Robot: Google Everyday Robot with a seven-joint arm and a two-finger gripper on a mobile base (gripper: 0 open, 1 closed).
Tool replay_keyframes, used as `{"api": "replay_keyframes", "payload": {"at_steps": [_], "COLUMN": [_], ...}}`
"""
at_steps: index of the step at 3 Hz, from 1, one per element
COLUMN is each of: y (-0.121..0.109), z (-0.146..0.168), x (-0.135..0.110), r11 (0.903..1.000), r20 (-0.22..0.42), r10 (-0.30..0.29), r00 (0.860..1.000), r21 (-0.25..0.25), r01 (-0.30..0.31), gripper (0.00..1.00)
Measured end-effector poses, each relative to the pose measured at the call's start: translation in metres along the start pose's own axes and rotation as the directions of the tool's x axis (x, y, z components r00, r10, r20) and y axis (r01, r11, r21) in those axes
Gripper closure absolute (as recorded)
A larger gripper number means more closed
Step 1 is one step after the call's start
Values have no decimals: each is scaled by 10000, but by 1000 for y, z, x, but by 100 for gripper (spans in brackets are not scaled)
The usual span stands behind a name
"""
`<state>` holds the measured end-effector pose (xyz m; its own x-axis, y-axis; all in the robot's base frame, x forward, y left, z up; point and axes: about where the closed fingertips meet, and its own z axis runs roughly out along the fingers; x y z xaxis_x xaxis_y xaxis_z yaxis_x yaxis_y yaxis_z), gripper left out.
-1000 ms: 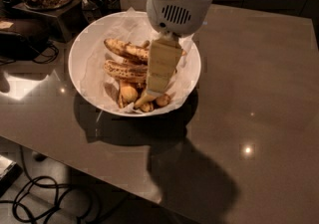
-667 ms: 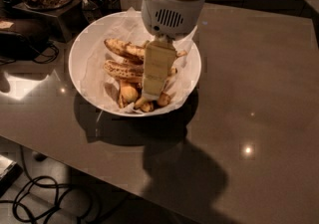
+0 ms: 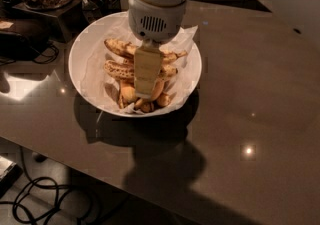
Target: Pick banana from white bowl
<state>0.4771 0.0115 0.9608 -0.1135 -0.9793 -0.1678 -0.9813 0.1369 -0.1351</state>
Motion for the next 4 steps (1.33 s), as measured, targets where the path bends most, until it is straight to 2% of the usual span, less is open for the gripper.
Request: {"api": "replay_keyframes", "payload": {"at_steps": [1, 2, 3, 4], "y": [-3, -7, -8, -11], "z": [7, 15, 26, 32], "x": [-5, -6, -9, -10], "r11": [10000, 9998, 9994, 9991], "r20": [-94, -219, -368, -447], "r10": [-75, -94, -131, -129], "r00": [9999, 9997, 9992, 9989], "r21": [-65, -166, -322, -414], "r01": [75, 91, 120, 110], "gripper": [29, 35, 48, 45]}}
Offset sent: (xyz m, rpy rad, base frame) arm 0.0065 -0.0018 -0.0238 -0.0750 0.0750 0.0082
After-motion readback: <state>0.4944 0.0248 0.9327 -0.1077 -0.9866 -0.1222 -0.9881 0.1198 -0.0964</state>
